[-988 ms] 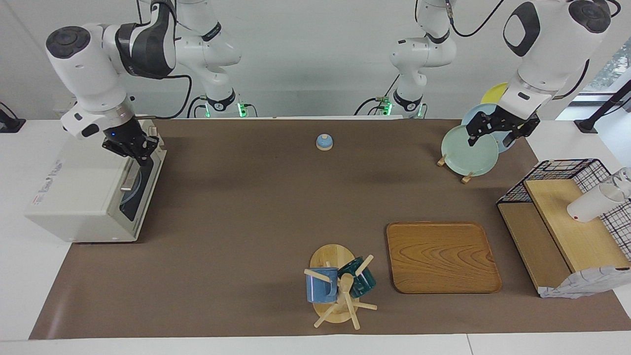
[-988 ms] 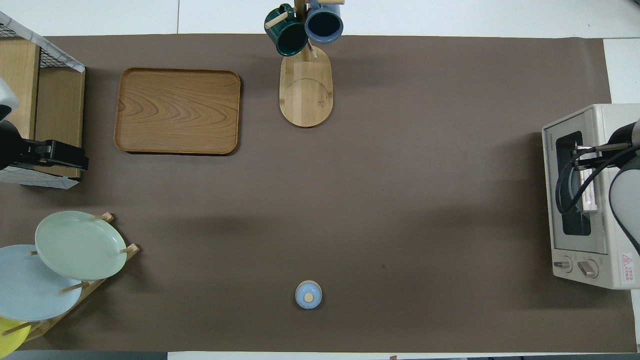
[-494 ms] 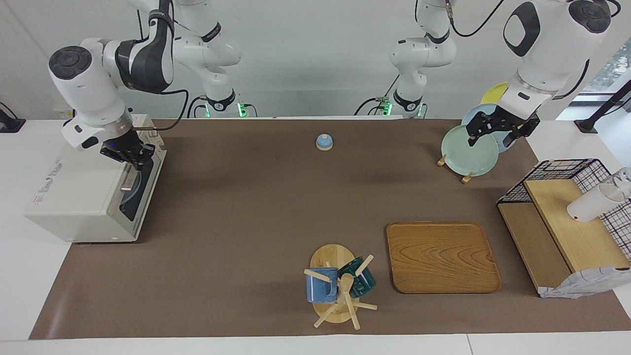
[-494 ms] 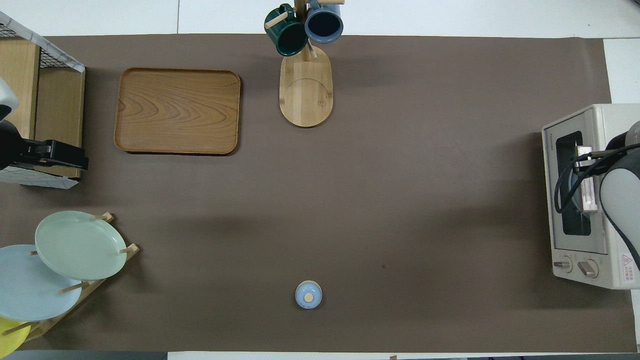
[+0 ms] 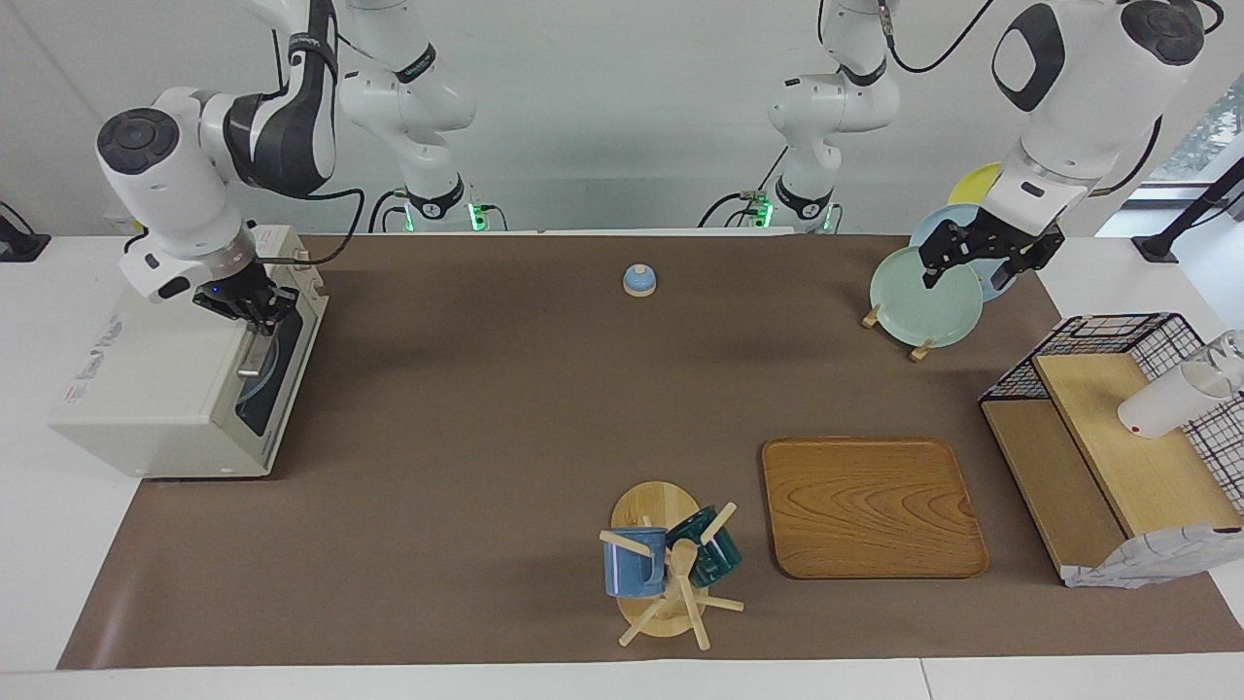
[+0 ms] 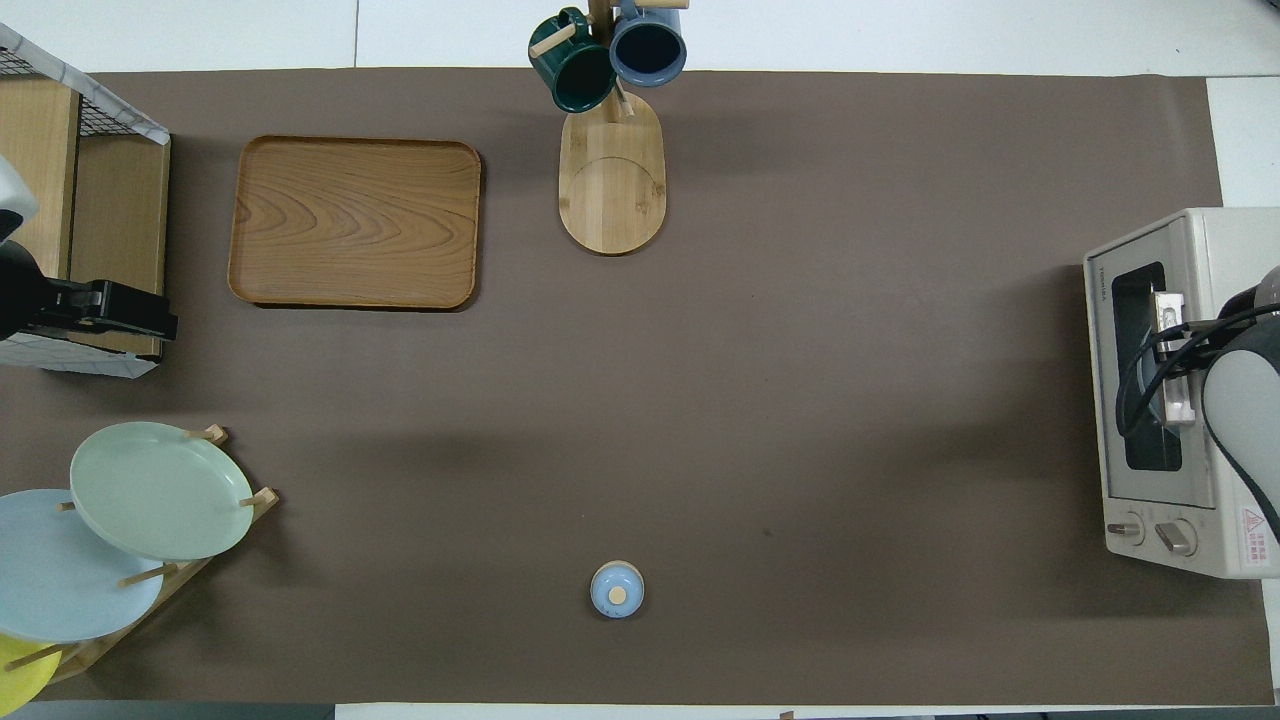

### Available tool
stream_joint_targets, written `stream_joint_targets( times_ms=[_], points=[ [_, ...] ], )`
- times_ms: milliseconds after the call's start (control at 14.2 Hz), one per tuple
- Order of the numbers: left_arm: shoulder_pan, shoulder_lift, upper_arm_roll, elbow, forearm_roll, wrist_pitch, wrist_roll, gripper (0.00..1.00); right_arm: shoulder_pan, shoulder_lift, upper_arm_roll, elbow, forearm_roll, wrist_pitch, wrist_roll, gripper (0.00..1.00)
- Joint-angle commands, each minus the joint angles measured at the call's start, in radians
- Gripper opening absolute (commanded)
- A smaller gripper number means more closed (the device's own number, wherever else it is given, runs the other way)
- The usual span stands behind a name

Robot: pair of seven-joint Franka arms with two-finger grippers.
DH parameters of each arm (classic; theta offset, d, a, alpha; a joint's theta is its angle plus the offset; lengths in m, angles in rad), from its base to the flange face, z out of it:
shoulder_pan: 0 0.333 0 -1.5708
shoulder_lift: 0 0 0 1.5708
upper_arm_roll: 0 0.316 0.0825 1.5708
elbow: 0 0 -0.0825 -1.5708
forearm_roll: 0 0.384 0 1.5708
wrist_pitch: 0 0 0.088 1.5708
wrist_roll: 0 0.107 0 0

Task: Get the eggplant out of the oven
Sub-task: 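Pull the oven door down open with the right gripper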

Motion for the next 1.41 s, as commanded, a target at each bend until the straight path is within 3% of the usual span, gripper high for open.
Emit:
stream_joint_targets(
  times_ms=[0,494,776,1129,1340],
  points=[
    [0.006,-0.006,-0.005,0.005,0.022,-0.011,0.009,1.0,-0.014,-0.029,0.006,-0.048,-0.018,0.028,0.001,0.0],
    [0.006,-0.006,-0.005,0.005,0.022,-0.011,0.009,1.0,0.001,-0.018,0.011,-0.079,0.019,0.095,0.013,0.0],
    [0.006,-0.006,-0.005,0.005,0.022,-0.011,0.009,1.0,0.027,0.017,0.011,-0.128,0.053,0.23,0.014,0.0],
    [0.006,-0.006,-0.005,0.005,0.022,-0.011,0.009,1.0,0.065,0.057,0.017,-0.145,0.099,0.293,0.057,0.0],
    [0.006,-0.006,-0.005,0.005,0.022,-0.011,0.009,1.0,0.081,0.071,0.017,-0.21,0.099,0.419,0.065,0.0]
  ],
)
